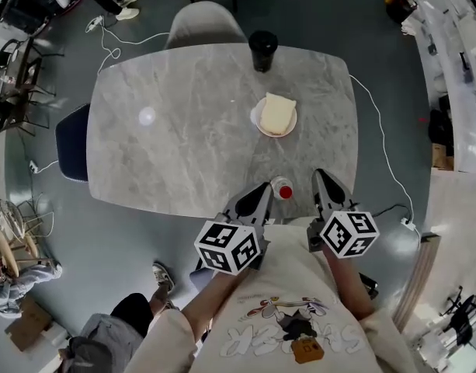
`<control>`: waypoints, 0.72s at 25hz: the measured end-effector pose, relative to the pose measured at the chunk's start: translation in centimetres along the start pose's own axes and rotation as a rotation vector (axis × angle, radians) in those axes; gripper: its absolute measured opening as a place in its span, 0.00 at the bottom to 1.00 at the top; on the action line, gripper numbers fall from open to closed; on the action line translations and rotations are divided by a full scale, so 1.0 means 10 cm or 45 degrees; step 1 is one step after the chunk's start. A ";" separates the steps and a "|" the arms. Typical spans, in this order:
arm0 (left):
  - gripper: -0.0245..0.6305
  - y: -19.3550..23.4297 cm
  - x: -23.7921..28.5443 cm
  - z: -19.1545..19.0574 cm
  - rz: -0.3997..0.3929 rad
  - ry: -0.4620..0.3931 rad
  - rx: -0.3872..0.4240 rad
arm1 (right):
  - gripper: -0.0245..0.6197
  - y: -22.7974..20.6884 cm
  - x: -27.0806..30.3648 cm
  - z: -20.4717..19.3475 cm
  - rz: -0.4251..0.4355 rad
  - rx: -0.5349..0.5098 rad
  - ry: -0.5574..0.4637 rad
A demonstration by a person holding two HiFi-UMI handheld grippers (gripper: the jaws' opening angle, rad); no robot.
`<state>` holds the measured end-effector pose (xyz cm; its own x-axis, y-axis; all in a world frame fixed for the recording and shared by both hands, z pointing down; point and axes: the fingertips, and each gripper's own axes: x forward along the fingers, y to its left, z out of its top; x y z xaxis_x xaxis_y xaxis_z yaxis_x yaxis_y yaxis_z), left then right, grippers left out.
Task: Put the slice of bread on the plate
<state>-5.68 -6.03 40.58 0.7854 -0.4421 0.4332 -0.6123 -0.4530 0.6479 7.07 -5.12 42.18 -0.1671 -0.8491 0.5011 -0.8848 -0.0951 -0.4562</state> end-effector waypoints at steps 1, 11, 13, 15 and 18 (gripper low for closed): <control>0.05 -0.05 -0.02 0.01 -0.010 -0.001 0.010 | 0.05 0.05 -0.02 -0.02 0.011 0.003 -0.004; 0.05 -0.21 -0.17 0.07 -0.051 0.001 0.093 | 0.05 0.68 -0.25 -0.12 0.115 -0.098 -0.042; 0.05 -0.21 -0.19 0.11 -0.044 -0.001 0.122 | 0.05 0.70 -0.27 -0.05 0.106 -0.117 -0.089; 0.05 -0.23 -0.21 0.11 -0.041 0.005 0.146 | 0.05 0.72 -0.30 -0.05 0.106 -0.125 -0.106; 0.05 -0.26 -0.18 0.10 -0.053 0.017 0.157 | 0.05 0.80 -0.31 -0.03 0.132 -0.175 -0.112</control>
<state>-5.57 -4.88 37.48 0.8109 -0.4108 0.4168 -0.5852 -0.5627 0.5839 0.38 -3.09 37.17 -0.2271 -0.8935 0.3875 -0.9168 0.0620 -0.3944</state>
